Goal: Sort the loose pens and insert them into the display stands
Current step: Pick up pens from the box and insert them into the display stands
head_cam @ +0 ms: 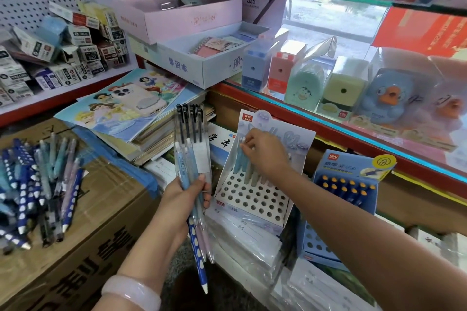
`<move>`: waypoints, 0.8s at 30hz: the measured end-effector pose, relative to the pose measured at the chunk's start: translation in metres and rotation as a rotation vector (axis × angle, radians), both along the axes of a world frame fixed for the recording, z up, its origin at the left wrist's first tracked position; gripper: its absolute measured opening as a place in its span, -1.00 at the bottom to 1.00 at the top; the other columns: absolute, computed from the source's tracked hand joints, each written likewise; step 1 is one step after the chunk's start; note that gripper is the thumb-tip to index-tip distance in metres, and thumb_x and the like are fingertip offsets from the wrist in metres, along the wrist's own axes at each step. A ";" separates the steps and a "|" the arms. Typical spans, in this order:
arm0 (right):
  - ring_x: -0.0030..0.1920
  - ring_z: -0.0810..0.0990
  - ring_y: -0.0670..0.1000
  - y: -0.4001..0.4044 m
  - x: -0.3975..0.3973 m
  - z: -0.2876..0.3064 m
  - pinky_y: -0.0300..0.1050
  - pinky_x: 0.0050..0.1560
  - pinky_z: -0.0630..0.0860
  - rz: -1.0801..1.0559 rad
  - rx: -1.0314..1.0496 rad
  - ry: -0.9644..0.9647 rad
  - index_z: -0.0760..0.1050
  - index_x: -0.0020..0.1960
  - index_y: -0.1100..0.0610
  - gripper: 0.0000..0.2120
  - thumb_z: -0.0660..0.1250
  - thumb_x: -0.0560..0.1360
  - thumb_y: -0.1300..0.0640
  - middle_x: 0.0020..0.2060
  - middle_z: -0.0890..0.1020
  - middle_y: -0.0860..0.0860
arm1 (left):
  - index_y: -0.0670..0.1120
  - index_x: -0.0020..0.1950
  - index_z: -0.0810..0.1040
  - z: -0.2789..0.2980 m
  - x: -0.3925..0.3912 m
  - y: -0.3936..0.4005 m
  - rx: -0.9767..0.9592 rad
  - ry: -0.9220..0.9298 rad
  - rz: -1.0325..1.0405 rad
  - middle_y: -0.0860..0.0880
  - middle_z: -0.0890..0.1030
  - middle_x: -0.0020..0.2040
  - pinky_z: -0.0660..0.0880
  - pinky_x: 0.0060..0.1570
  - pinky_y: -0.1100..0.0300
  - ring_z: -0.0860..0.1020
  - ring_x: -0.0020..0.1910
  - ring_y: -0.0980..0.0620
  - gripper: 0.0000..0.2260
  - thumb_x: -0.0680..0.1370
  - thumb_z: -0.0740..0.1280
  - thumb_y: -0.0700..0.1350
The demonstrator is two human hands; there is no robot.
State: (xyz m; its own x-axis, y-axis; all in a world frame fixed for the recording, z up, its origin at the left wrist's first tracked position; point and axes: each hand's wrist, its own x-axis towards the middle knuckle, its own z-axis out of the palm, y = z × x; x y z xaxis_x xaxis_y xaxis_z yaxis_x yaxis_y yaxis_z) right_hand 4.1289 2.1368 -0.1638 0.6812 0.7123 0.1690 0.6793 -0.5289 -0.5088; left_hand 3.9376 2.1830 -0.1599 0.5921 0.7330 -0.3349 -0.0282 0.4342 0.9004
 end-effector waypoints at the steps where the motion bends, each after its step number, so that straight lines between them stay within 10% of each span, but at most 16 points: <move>1: -0.06 0.59 -0.01 0.001 0.000 0.001 -0.04 -0.02 0.57 0.000 0.008 0.022 0.48 0.05 0.02 -0.87 0.28 0.53 0.01 -0.04 0.63 0.01 | -0.16 -0.04 0.48 0.000 0.000 0.000 -0.001 0.002 0.001 -0.09 0.53 -0.30 0.48 -0.33 0.18 0.47 -0.37 0.02 -0.96 0.55 0.25 -0.21; 16: 0.03 0.60 0.08 0.017 -0.010 -0.001 -0.01 0.04 0.59 -0.018 -0.200 -0.177 0.53 0.20 0.02 -0.76 0.19 0.59 0.09 0.05 0.62 0.08 | -0.16 0.00 0.48 0.003 -0.002 -0.004 -0.012 -0.013 -0.016 -0.07 0.54 -0.32 0.48 -0.39 0.23 0.47 -0.40 0.05 -0.94 0.55 0.27 -0.21; 24: -0.25 0.53 -0.14 0.003 -0.031 0.027 -0.20 -0.19 0.43 0.101 0.117 0.199 0.58 0.04 0.11 -0.78 0.22 0.57 0.03 -0.20 0.62 -0.02 | -0.23 0.07 0.47 0.009 -0.002 -0.009 -0.020 -0.054 -0.110 -0.08 0.56 -0.33 0.49 -0.46 0.27 0.49 -0.44 0.07 -0.85 0.54 0.27 -0.21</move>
